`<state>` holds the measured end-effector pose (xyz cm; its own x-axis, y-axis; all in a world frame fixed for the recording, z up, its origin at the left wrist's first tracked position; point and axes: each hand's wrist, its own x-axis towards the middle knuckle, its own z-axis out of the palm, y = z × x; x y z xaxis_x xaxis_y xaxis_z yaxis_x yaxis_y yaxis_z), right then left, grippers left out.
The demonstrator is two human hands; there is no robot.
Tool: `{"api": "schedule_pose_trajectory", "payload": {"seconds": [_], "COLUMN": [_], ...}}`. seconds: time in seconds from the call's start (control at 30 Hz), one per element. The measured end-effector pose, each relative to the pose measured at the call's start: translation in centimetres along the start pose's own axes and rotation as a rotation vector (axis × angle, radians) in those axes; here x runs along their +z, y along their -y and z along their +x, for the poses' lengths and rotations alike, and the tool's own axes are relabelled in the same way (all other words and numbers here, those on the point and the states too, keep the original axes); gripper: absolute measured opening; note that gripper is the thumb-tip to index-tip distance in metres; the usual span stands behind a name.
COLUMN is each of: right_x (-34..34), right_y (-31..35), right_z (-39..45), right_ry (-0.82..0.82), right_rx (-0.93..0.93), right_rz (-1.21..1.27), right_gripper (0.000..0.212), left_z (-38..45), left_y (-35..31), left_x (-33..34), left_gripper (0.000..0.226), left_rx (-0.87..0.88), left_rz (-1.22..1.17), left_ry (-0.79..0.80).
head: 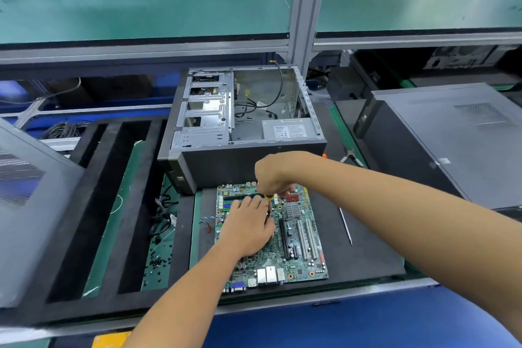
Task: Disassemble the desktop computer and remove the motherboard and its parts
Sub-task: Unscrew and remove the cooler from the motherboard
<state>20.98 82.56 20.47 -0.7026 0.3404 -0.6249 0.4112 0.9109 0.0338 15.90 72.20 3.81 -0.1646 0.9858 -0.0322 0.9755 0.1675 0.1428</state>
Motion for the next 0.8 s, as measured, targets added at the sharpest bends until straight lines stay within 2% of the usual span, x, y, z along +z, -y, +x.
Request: {"api": "schedule_pose_trajectory", "payload": {"seconds": [0.13, 0.33, 0.4, 0.47, 0.53, 0.63, 0.7, 0.8], "right_x": [0.1, 1.0, 1.6, 2.0, 1.8, 1.4, 1.4, 1.0], "right_y": [-0.2, -0.6, -0.4, -0.3, -0.6, -0.8, -0.5, -0.1], "right_z": [-0.2, -1.1, -1.0, -0.8, -0.7, -0.4, -0.3, 0.0], "right_ry": [-0.046, -0.206, -0.257, -0.293, -0.283, -0.179, -0.164, -0.098], "right_rx": [-0.136, -0.278, -0.318, -0.279, -0.186, -0.067, 0.006, 0.095], "right_rz": [-0.231, -0.423, -0.374, -0.195, 0.058, 0.400, 0.410, 0.254], "right_gripper": [0.038, 0.035, 0.038, 0.035, 0.029, 0.032, 0.031, 0.030], "left_z": [-0.1, 0.0, -0.1, -0.1, 0.0, -0.1, 0.0, -0.1], "left_y": [0.1, 0.0, -0.1, -0.2, -0.2, -0.2, -0.2, -0.1], "left_x": [-0.2, -0.1, -0.2, -0.3, -0.3, -0.3, -0.4, -0.4], "left_gripper": [0.053, 0.041, 0.038, 0.033, 0.041, 0.054, 0.054, 0.052], "left_rx": [0.000, 0.005, 0.005, -0.001, -0.002, 0.003, -0.006, -0.002], "left_rz": [0.010, -0.005, 0.013, 0.020, 0.011, 0.025, 0.020, 0.008], "left_ry": [0.000, -0.005, -0.021, -0.034, -0.017, -0.027, -0.014, 0.006]}}
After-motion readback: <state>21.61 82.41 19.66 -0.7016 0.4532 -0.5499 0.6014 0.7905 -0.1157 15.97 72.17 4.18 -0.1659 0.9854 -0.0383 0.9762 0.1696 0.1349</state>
